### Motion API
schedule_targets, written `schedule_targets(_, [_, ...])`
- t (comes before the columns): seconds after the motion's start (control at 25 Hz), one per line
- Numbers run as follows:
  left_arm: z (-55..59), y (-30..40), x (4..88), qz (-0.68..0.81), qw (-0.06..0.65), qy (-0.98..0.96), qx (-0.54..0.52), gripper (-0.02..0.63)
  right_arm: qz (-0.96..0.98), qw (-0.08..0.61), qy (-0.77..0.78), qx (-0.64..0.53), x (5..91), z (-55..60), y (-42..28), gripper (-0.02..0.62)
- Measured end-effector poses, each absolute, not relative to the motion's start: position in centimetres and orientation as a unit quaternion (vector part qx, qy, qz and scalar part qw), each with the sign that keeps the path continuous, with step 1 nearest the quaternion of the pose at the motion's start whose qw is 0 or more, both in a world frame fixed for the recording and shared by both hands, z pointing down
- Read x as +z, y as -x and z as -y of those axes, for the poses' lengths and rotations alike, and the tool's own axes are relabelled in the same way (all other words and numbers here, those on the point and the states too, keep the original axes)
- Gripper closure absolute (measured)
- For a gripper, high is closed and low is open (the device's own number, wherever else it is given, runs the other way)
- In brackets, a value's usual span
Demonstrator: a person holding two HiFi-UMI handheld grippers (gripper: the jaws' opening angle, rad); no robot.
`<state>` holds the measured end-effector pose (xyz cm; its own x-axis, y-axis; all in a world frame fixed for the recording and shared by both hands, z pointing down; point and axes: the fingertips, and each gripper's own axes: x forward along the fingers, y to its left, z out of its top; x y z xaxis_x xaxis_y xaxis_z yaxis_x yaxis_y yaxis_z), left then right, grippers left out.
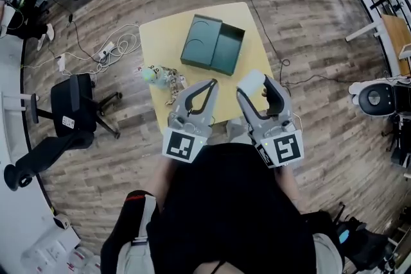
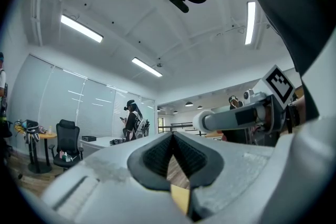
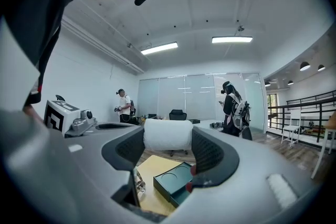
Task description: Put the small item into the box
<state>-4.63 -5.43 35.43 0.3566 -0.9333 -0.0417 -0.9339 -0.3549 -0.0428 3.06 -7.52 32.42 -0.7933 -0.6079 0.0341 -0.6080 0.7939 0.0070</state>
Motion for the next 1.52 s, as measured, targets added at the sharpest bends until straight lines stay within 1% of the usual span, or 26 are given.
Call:
schedule_targets(0.32, [9.6, 5.1, 35.8, -0.606, 0.027, 0.795, -0.006, 0.604, 0.961, 0.031, -0.276, 0.01, 33.2, 13.1, -2.5, 0.318])
schedule_targets(0.48, [12.2, 4.9, 35.4, -0.626, 0.053, 0.778, -0.022, 0.604, 0.969, 0.036, -0.245, 0.016, 33.7, 16.2, -2.5, 0.318])
schedule_targets(0.64, [13.7, 5.5, 36.1, -0.658, 0.026, 0.753, -0.015, 0.604, 0.976, 0.042, -0.213, 0.019, 34.5, 18.3, -1.6, 0.318])
schedule_targets(0.76, [14.7, 5.8, 36.2, -0.669, 0.03, 0.743, -0.015, 0.604, 0.98, 0.047, -0.195, 0.017, 35.1, 19.5, -0.8, 0.318])
schedule_targets(0.96, [16.6, 5.8, 36.9, -0.69, 0.017, 0.723, -0.013, 0.604, 0.984, 0.055, -0.168, 0.03, 36.4, 21.5, -0.5, 0.318])
schedule_targets(1.12, [17.9, 5.8, 37.5, -0.705, 0.025, 0.709, -0.021, 0.604, 0.985, 0.073, -0.15, 0.038, 37.6, 22.9, -0.1, 0.318])
schedule_targets(1.24, [18.3, 6.0, 38.1, -0.72, 0.012, 0.693, -0.005, 0.604, 0.987, 0.089, -0.133, 0.035, 39.1, 23.3, 0.3, 0.318])
schedule_targets(1.52, [18.5, 6.0, 39.7, -0.732, -0.007, 0.681, -0.016, 0.604, 0.984, 0.123, -0.118, 0.044, 42.0, 24.6, 0.8, 0.318])
